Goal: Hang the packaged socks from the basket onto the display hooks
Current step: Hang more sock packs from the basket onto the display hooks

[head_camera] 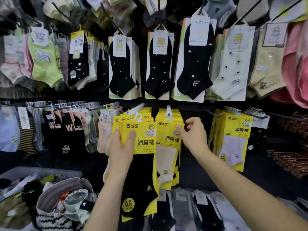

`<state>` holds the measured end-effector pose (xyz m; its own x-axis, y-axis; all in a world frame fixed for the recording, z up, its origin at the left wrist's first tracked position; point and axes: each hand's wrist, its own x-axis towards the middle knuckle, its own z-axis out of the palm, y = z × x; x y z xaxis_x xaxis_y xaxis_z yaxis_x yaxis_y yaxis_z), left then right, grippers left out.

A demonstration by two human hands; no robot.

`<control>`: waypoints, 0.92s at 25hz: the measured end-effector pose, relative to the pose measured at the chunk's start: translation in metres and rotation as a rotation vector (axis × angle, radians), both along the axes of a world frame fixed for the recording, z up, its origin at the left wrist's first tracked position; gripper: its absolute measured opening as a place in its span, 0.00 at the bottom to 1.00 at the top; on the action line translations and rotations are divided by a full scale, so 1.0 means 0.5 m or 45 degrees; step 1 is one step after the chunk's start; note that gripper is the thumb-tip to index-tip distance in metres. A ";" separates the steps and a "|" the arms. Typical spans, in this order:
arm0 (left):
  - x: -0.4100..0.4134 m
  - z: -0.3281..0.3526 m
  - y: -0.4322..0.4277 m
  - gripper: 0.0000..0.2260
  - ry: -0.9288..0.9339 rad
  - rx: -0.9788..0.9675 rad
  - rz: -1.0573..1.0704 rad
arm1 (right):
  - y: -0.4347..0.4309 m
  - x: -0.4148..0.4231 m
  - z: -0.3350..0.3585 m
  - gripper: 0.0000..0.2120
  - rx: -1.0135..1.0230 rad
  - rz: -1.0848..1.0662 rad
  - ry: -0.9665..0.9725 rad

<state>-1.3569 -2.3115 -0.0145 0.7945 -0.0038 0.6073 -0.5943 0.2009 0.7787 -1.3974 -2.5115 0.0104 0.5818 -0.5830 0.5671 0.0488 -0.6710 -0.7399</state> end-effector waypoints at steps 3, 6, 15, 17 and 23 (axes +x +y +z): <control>-0.004 -0.006 -0.020 0.05 0.026 -0.006 -0.024 | 0.053 -0.025 -0.003 0.12 -0.002 0.361 0.026; -0.008 -0.012 -0.036 0.03 0.088 -0.014 -0.107 | 0.081 -0.029 0.003 0.11 0.000 0.454 0.062; 0.006 -0.017 -0.038 0.07 0.109 -0.066 -0.002 | 0.005 -0.042 0.014 0.07 0.386 0.297 -0.031; 0.008 -0.010 -0.029 0.10 0.052 -0.012 0.051 | -0.012 -0.033 0.025 0.06 0.347 0.219 -0.012; 0.013 0.001 0.014 0.09 0.013 -0.011 0.070 | 0.001 -0.012 0.026 0.09 0.146 0.171 0.025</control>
<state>-1.3505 -2.3043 -0.0140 0.7996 0.0451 0.5988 -0.5965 0.1753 0.7833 -1.4037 -2.5109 0.0236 0.6688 -0.5598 0.4892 0.1171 -0.5705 -0.8129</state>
